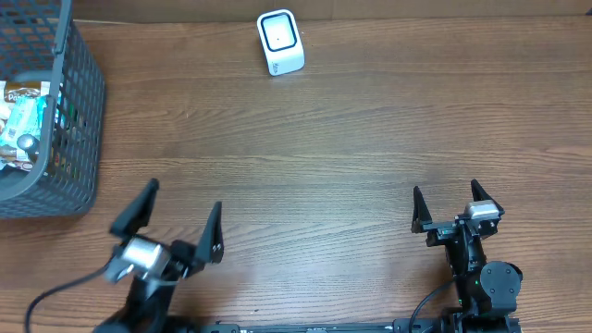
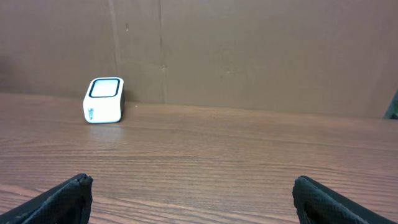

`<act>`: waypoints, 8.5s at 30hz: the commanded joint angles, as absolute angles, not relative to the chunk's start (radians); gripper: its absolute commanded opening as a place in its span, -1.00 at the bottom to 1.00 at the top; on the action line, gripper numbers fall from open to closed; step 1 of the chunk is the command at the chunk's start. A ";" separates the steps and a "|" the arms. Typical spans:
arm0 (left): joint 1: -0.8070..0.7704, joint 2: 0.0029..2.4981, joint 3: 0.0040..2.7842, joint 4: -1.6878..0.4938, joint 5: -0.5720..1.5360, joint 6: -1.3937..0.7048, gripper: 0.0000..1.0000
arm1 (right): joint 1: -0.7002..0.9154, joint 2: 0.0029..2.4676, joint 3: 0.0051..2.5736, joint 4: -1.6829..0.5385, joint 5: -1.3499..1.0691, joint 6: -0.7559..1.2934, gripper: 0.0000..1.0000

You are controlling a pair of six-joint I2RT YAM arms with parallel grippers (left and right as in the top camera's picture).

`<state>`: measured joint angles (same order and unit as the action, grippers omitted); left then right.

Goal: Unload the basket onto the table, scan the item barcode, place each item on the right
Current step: 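Move the left gripper left toward the grey basket, then lower the left gripper into the basket onto the yellow-liquid bottle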

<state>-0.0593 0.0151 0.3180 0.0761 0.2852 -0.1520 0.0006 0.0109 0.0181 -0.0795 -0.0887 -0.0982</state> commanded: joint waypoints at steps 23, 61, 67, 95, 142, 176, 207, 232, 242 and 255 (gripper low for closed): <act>-0.066 0.785 1.704 -0.876 0.279 -0.001 0.99 | -0.001 0.003 0.008 -0.077 -0.081 -0.099 1.00; -0.065 1.188 1.763 -0.911 -0.478 -0.042 0.58 | -0.001 0.003 0.008 -0.077 -0.081 -0.099 1.00; -0.065 1.221 1.763 -0.954 -0.650 -0.037 0.61 | -0.001 0.003 0.008 -0.077 -0.081 -0.099 1.00; 0.391 1.224 1.763 -0.980 -0.386 -0.165 0.92 | -0.001 0.003 0.008 -0.077 -0.081 -0.099 1.00; 0.726 1.771 1.900 -1.111 0.048 -0.058 0.80 | -0.001 0.003 0.008 -0.077 -0.081 -0.099 1.00; 0.720 2.027 1.898 -1.154 0.139 -0.021 0.94 | -0.001 0.003 0.008 -0.077 -0.081 -0.099 1.00; 0.662 2.057 1.853 -1.068 0.077 -0.022 0.29 | -0.001 0.003 0.008 -0.077 -0.081 -0.099 1.00; 0.662 2.057 1.853 -1.097 -0.018 -0.241 0.45 | -0.001 0.003 0.008 -0.077 -0.081 -0.099 1.00; 0.660 2.057 1.852 -1.127 0.001 -0.241 0.32 | -0.001 0.003 0.008 -0.077 -0.081 -0.099 1.00; 0.659 2.057 1.810 -1.134 0.004 -0.241 0.11 | -0.001 0.003 0.008 -0.077 -0.081 -0.099 1.00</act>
